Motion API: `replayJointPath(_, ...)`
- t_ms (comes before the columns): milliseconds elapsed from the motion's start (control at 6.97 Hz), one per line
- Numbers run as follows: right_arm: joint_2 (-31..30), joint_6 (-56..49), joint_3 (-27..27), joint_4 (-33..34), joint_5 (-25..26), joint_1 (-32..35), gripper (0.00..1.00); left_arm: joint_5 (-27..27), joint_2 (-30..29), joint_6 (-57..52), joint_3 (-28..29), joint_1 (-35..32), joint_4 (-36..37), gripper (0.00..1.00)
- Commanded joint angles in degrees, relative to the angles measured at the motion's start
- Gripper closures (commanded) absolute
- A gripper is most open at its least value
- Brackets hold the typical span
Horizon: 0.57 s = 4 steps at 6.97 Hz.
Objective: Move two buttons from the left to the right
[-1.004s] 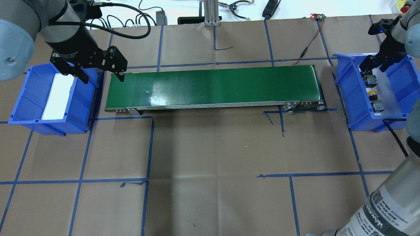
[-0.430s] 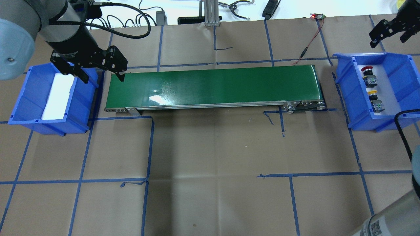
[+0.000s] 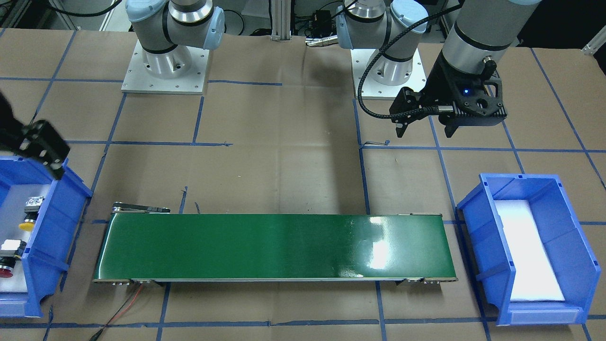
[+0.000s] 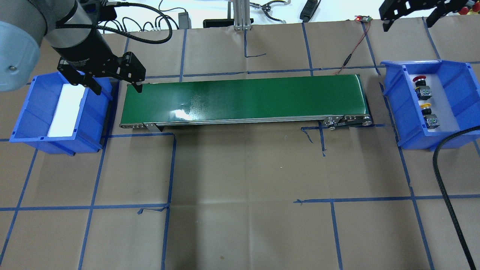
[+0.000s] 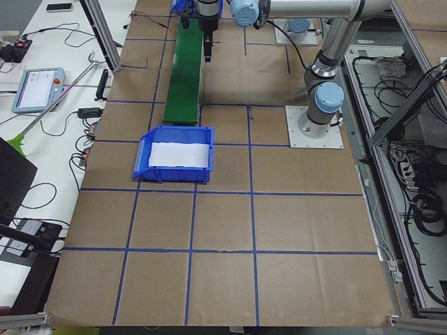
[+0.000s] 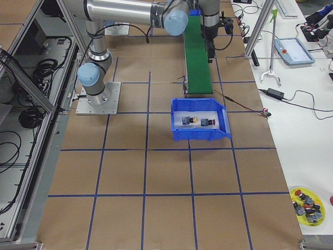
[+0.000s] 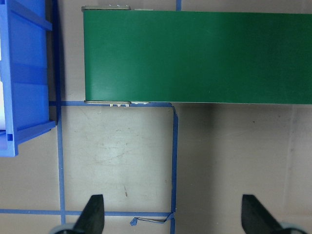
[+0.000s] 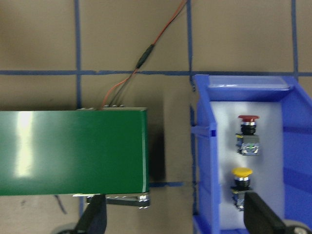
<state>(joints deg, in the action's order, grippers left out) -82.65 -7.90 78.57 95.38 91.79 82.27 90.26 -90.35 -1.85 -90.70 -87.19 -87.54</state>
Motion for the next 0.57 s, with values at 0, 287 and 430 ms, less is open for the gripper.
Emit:
replayJointPath(0, -2.8, 7.4, 0.0, -8.4, -0.1, 5.4, 0.0, 0.0, 0.0, 0.0, -0.1, 0.0, 0.0, 0.0)
replayJointPath(287, -4.3, 8.2, 0.3, -13.3, -0.6, 6.1, 0.0, 0.0, 0.0, 0.0, -0.1, 0.0, 0.0, 0.0)
replayJointPath(430, -6.3, 10.9, 1.2, -16.5, -0.8, 7.2, 0.0, 0.0, 0.0, 0.0, -0.1, 0.0, 0.0, 0.0)
